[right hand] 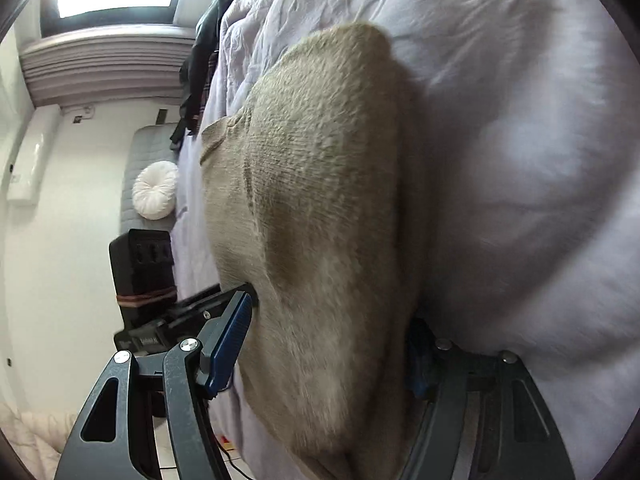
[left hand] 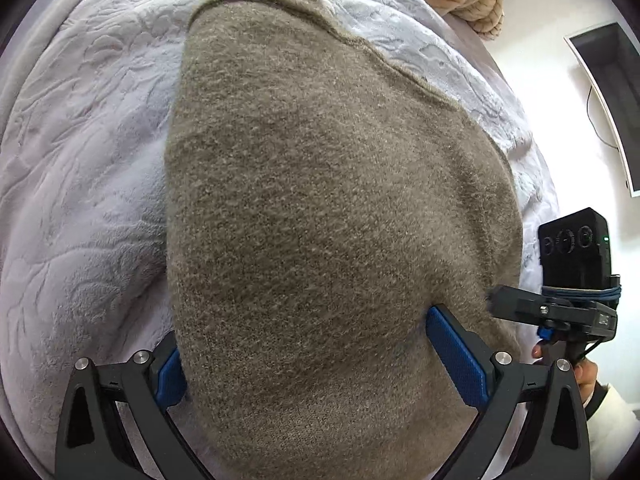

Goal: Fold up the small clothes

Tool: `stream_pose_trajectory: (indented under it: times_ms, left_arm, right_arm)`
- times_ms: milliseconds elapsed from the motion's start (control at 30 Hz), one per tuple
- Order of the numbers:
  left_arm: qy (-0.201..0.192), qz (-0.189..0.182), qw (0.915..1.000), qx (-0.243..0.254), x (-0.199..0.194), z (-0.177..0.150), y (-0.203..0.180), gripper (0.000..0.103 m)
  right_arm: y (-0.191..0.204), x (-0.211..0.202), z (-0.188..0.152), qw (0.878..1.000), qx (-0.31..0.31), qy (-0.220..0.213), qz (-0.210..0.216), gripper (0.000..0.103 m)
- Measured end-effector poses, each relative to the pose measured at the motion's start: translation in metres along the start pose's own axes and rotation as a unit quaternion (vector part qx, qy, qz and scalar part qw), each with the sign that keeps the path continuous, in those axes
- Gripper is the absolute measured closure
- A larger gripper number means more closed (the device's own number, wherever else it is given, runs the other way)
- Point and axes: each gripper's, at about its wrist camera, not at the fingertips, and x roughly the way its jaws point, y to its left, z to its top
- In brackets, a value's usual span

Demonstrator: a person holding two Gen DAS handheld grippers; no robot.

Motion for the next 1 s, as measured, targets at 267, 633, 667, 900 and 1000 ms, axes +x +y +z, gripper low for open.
stream_pose_trajectory:
  times_ms: [267, 633, 667, 900, 1000]
  left_arm:
    - [-0.032, -0.012, 0.9993, 0.016, -0.03, -0.011, -0.008, 0.055]
    - [-0.056, -0.025, 0.9981, 0.004, -0.1, -0.042, -0.024, 0.058]
    - [-0.059, -0.024, 0.998, 0.004, -0.106, -0.048, -0.026, 0.058]
    - [-0.061, -0.008, 0.9981, -0.002, -0.145, -0.103, -0.027, 0.058]
    - [-0.058, -0.005, 0.9983, -0.005, -0.153, -0.128, -0.023, 0.058]
  right_arm:
    - [0.006, -0.01, -0.014, 0.998, 0.038, -0.022, 0.043, 0.071]
    - [0.058, -0.03, -0.04, 0.993, 0.041, -0.015, 0.107, 0.071]
    - [0.063, -0.033, -0.044, 0.993, 0.038, -0.013, 0.108, 0.071]
    - [0.089, -0.035, -0.086, 0.994, 0.024, 0.005, 0.107, 0.071]
    - [0.096, -0.024, -0.111, 0.994, 0.024, 0.009, 0.108, 0.071]
